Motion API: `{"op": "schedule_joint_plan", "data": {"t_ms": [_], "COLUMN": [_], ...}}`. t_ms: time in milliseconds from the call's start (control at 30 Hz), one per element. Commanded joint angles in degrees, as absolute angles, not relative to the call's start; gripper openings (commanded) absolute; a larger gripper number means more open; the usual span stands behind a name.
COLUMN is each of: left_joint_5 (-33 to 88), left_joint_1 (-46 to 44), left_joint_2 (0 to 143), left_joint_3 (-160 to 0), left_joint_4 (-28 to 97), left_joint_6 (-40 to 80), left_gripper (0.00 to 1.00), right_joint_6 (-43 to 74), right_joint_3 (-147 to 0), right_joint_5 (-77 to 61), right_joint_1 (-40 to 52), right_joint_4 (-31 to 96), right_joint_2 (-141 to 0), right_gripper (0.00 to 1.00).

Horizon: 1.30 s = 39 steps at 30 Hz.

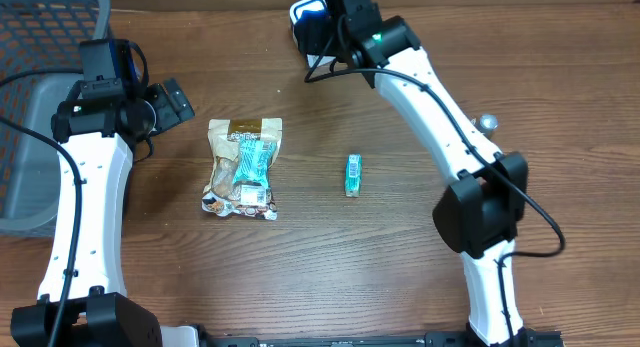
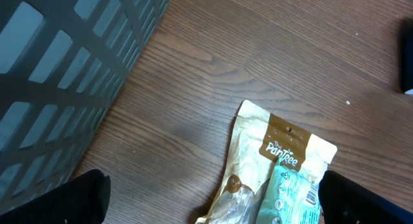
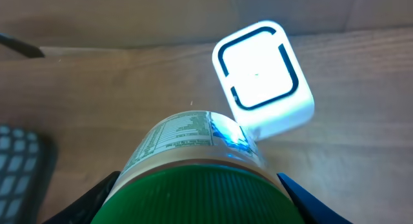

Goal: Scan the item barcode
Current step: 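Carry the jar up to the white scanner and present its label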

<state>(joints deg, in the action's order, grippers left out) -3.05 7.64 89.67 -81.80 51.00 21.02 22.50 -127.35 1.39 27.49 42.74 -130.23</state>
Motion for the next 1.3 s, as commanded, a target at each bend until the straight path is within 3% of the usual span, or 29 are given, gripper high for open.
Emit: {"op": "schedule_joint_plan", "data": {"t_ms": [0, 1267], "left_joint_5": [-3.38, -3.38], "left_joint_1": [8.23, 8.23], "left_joint_2": [89.89, 89.89], "left_joint_3": [-82.24, -82.24], "left_joint_4": [50.76, 50.76], "left_joint_6": [20.82, 20.80], "left_gripper": [1.00, 1.00], "right_joint_6": [18.68, 19.62], "right_joint_3": [-128.60, -128.57], "right_joint_5": [4.08, 9.87], "right_joint_1": [27.27, 25.61], "right_joint_4": [39.72, 3.79], "right_joint_2": [-133.51, -148.38], "right_gripper": [0.08, 0.04]}}
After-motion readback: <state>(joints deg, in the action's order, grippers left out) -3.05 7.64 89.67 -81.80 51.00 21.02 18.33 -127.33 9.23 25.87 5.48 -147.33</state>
